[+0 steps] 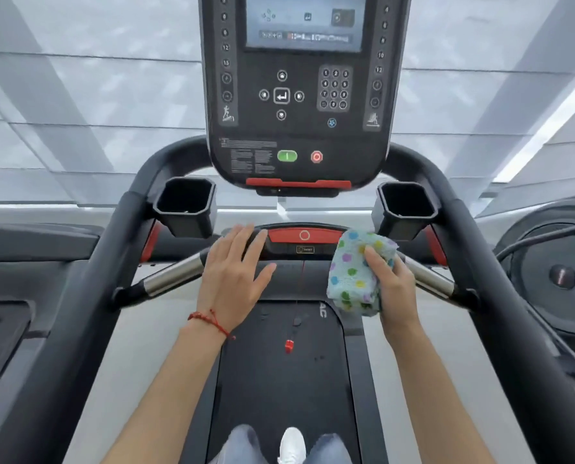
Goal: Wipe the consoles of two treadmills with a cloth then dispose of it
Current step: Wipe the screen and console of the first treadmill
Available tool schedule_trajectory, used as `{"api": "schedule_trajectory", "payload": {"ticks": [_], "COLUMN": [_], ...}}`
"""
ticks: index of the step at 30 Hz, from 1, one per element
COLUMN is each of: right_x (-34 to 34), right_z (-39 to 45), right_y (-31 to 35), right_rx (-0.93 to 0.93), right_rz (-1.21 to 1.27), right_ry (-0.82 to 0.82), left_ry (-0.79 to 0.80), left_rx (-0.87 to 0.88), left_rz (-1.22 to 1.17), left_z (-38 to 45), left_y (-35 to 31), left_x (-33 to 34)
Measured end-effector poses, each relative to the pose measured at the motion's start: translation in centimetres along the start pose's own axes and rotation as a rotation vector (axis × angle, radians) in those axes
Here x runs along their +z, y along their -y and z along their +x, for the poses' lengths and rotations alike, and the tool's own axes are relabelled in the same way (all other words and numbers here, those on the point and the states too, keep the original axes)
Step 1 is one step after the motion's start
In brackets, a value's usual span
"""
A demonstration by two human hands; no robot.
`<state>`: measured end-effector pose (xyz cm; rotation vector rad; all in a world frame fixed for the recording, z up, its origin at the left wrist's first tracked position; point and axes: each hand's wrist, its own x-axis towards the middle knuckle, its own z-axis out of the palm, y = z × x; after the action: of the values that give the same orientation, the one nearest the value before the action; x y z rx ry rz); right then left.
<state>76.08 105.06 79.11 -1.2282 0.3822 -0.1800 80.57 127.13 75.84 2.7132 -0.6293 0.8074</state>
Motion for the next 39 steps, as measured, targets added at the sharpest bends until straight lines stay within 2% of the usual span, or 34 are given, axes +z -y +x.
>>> {"api": "schedule_trajectory", "payload": {"ticks": [13,19,31,39], "right_x": [8.3,12.0,14.0,14.8], "right_z": [16.2,22.1,30.2,34.3], "right_y": [4.8,7.2,12.9,17.7], "right_rx": [-0.127,-0.224,-0.347,-0.506], "right_rz": [0.004,-0.036,-0.118,-0.208], "right_ry": [0.029,-0.028,-0.089,-0.141], "left_ry": [-0.091,-0.121,-0.224,-0.296], "left_rx": [0.037,0.054,0.014,0.016], "left_rz": [-0.007,-0.012,-0.005,0.039], "left_z": [16.8,22.7,28.3,30.4], "left_y": [8.2,12.5,16.1,16.0], "left_x": [5.4,7.0,8.3,9.3]}}
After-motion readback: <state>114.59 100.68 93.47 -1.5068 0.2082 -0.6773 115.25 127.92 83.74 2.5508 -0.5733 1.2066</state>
